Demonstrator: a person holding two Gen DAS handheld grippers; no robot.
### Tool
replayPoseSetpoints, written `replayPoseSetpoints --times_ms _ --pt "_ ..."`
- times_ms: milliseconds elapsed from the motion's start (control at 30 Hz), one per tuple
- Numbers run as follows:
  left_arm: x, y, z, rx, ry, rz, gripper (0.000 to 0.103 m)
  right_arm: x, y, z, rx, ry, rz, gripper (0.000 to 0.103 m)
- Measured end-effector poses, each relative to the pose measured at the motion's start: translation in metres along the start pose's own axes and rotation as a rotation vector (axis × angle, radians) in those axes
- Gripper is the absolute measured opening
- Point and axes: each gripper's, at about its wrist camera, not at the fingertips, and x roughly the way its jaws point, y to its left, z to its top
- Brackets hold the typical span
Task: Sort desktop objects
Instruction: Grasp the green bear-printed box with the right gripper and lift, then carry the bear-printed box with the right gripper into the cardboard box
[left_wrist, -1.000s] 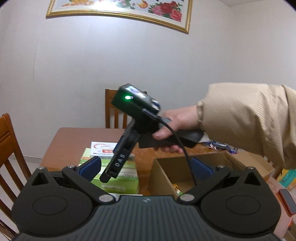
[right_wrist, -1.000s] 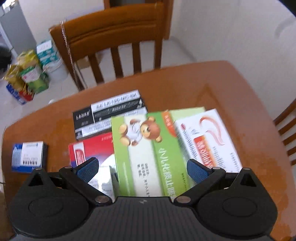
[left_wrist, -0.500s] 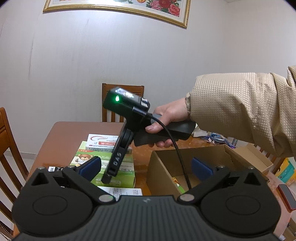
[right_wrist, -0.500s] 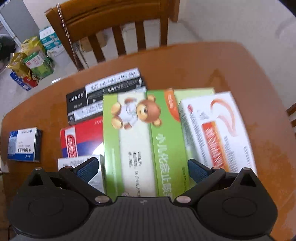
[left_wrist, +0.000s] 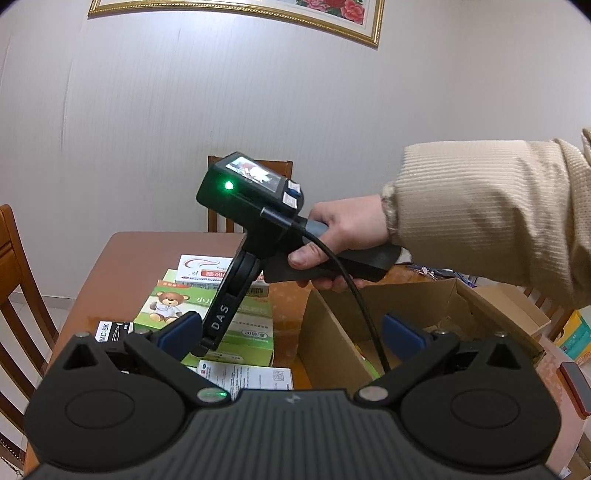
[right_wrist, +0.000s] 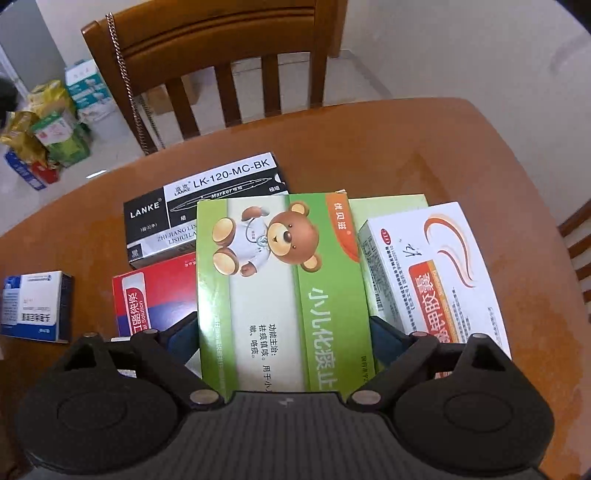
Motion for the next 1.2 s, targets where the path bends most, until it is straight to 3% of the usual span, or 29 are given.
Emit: replayPoseSetpoints --times_ms 300,467,667,967,1200 --pt "-0.008 -0.008 0.0 -0.009 0.005 0.02 0.103 -0.018 -0.005 -0.003 0.27 -0.06 -0.009 0.095" --pt "-0.006 -0.013 -0.003 -0.011 0.017 0.054 0.103 -0.033 -0.007 -0.005 0.35 -0.1 0.003 0.095" --pt "-0.02 -0.013 -0.005 -0.035 -0.006 0.052 0.103 -0.049 -0.004 -0.011 0.462 -0.174 0.071 0.095" --pt "-0.058 -0.026 -0.003 -0.006 -0.084 -0.04 0.103 -0.093 0.013 -0.031 0.57 -0.304 0.158 0.095" --pt "-0.06 -0.059 0.011 0.06 -0.12 -0.145 0.103 -0.153 0.025 -0.071 0.628 -0.415 0.127 0.095"
